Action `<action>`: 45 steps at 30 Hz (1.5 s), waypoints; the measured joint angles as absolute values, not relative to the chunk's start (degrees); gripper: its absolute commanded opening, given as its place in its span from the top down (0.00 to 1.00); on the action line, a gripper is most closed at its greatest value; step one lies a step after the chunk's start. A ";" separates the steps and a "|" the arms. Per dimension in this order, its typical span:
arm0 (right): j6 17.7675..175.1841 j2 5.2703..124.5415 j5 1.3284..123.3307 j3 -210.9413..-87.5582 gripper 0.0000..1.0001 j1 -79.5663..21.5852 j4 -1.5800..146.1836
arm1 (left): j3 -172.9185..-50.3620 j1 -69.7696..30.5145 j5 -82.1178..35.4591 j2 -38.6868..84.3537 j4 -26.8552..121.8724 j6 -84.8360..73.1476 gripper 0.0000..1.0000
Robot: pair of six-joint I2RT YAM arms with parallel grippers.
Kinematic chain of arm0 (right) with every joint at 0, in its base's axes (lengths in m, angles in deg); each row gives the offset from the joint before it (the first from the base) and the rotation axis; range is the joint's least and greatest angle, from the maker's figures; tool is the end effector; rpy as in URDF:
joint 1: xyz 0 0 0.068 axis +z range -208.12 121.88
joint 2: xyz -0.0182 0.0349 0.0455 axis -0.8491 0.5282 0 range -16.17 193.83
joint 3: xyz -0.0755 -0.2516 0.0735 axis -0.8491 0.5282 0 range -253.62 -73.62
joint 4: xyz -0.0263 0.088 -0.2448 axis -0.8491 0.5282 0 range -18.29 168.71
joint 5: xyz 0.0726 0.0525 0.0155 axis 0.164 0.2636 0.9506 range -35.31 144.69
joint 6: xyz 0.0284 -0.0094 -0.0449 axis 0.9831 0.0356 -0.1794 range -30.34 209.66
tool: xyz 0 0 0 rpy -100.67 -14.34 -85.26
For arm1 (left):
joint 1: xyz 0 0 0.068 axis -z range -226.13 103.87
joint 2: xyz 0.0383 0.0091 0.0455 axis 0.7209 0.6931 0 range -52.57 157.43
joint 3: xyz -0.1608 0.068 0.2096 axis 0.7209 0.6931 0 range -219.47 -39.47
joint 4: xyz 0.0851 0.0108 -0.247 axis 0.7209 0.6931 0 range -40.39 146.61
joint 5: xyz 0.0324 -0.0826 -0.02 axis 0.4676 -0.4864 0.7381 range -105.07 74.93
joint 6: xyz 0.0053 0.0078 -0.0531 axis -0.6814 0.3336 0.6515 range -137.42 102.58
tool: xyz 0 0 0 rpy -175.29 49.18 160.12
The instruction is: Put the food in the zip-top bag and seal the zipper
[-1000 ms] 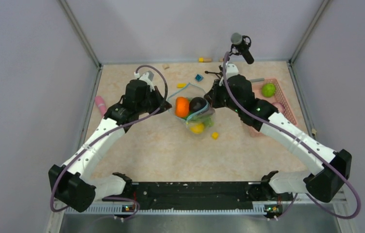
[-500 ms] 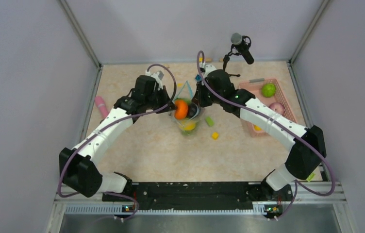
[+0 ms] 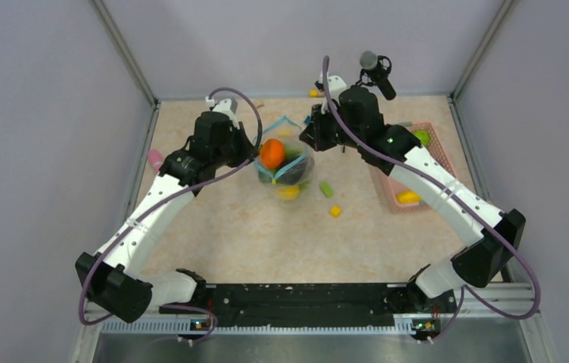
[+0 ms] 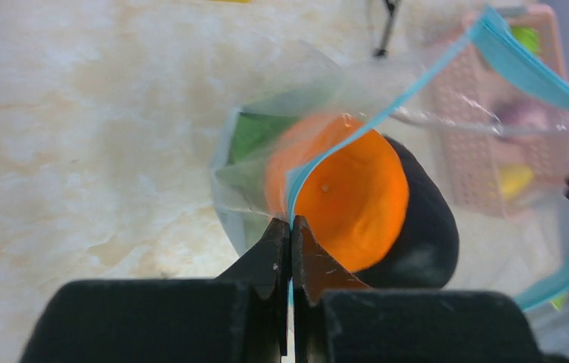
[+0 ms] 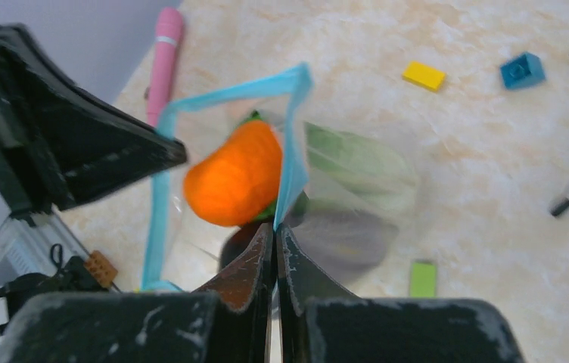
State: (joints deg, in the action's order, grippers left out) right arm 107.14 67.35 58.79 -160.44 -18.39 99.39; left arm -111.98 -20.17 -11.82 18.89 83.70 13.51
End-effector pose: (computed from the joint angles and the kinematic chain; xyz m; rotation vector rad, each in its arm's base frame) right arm 0.2531 0.2136 0.4044 -0.4455 2.0187 0.7028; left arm 0.2453 -0.1171 0.3685 -0.1287 2.1877 -0.5117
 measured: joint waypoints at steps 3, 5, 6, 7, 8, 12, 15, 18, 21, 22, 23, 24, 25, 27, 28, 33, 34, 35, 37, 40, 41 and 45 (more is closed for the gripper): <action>106.63 70.28 64.95 -165.34 1.00 -18.65 100.00 | -112.03 -20.17 -21.31 19.06 80.42 13.47 1.00; 106.26 73.62 68.84 -169.60 1.00 -18.74 100.72 | -112.22 -20.15 -27.60 19.68 78.15 13.73 1.00; 106.11 74.96 69.85 -171.04 1.00 -18.81 100.92 | -112.72 -20.15 -29.79 20.20 77.75 13.80 1.00; 105.82 76.12 70.31 -171.72 1.00 -18.83 100.79 | -113.53 -20.13 -30.71 20.90 77.84 13.73 1.00; 105.69 76.49 69.96 -171.52 1.00 -18.87 101.16 | -114.10 -20.08 -30.29 21.31 77.91 13.58 1.00; 105.72 74.11 60.71 -164.81 1.00 -19.68 102.01 | -114.76 -19.87 -17.99 21.21 80.97 12.57 1.00; 106.17 70.85 52.99 -158.89 1.00 -21.54 103.34 | -114.76 -20.13 -10.64 20.83 83.59 12.03 1.00; 106.87 68.64 52.05 -154.04 1.00 -23.68 102.45 | -114.82 -20.37 -9.24 20.11 83.37 11.11 1.00; 107.46 67.88 54.11 -150.89 1.00 -24.32 99.91 | -114.82 -19.93 -12.54 20.07 83.55 10.04 1.00; 107.62 67.88 54.74 -150.48 1.00 -24.36 99.52 | -114.82 -19.98 -13.79 20.07 83.55 9.73 1.00; 107.77 67.88 55.38 -150.08 1.00 -24.38 99.15 | -114.82 -20.08 -14.66 20.07 83.46 9.54 1.00; 107.86 67.88 56.05 -149.95 1.00 -24.40 99.15 | -114.82 -20.17 -15.93 20.07 83.30 9.41 1.00; 107.90 67.88 56.45 -149.84 0.93 -24.42 98.80 | -114.82 -20.22 -17.57 20.18 82.96 9.38 1.00; 107.88 67.88 56.95 -149.78 0.67 -24.51 98.14 | -114.80 -20.30 -21.22 20.72 81.80 9.47 1.00; 108.29 67.88 56.97 -149.75 0.56 -24.62 97.95 | -114.80 -20.32 -22.79 21.14 81.08 9.49 1.00; 108.34 66.19 55.81 -148.84 0.09 -27.55 97.81 | -114.54 -20.32 -28.76 24.03 77.29 11.20 1.00; 108.32 65.25 54.98 -148.18 0.07 -28.71 98.01 | -114.25 -20.32 -29.35 24.46 76.62 11.50 1.00; 108.27 63.99 54.02 -147.39 0.06 -30.28 98.30 | -114.08 -20.32 -29.68 24.72 76.14 11.77 1.00; 108.16 60.97 53.26 -145.65 0.06 -34.92 98.80 | -113.90 -20.32 -30.07 24.96 75.44 12.25 1.00; 108.18 57.38 53.48 -143.79 0.06 -44.16 99.10 | -113.88 -20.32 -30.58 24.99 74.76 12.51 1.00; 108.18 56.75 53.45 -143.35 0.06 -47.94 99.19 | -113.88 -20.32 -30.77 25.14 74.52 12.53 1.00; 107.07 59.46 52.45 -143.04 0.07 -56.40 99.08 | -113.88 -20.32 -32.15 26.76 72.68 12.51 1.00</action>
State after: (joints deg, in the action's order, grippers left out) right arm 107.07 59.46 52.45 -143.04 -56.40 99.08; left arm -113.88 -20.32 -32.15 26.76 72.68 12.51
